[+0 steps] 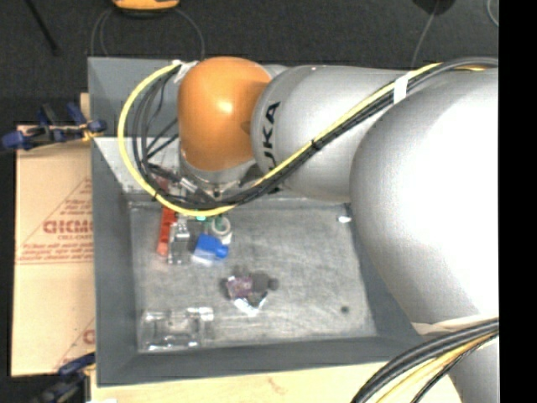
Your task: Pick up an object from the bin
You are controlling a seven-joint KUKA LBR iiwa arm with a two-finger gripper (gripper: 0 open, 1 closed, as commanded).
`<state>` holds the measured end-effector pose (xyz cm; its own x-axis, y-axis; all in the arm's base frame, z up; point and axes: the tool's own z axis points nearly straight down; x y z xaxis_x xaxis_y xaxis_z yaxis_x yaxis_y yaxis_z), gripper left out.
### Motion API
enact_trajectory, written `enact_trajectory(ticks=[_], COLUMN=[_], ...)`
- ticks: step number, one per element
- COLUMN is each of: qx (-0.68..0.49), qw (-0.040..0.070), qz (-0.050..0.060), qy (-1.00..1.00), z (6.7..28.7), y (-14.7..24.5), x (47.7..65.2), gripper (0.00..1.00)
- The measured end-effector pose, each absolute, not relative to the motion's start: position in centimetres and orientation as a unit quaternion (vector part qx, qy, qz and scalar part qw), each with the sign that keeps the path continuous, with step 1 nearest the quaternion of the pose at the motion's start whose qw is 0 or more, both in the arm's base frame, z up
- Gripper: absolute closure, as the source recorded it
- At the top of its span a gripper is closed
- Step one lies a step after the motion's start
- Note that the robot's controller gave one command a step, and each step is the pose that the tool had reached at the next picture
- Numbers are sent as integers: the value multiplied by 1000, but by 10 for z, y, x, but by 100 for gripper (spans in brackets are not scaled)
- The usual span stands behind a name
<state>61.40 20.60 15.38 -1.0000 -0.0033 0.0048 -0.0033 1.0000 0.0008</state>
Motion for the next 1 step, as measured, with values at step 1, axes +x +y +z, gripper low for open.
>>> enact_trajectory(ticks=[1], qx=[210], qw=[-6], qz=[-1], qy=[-978], z=[106], y=[192], x=[631], gripper=[0])
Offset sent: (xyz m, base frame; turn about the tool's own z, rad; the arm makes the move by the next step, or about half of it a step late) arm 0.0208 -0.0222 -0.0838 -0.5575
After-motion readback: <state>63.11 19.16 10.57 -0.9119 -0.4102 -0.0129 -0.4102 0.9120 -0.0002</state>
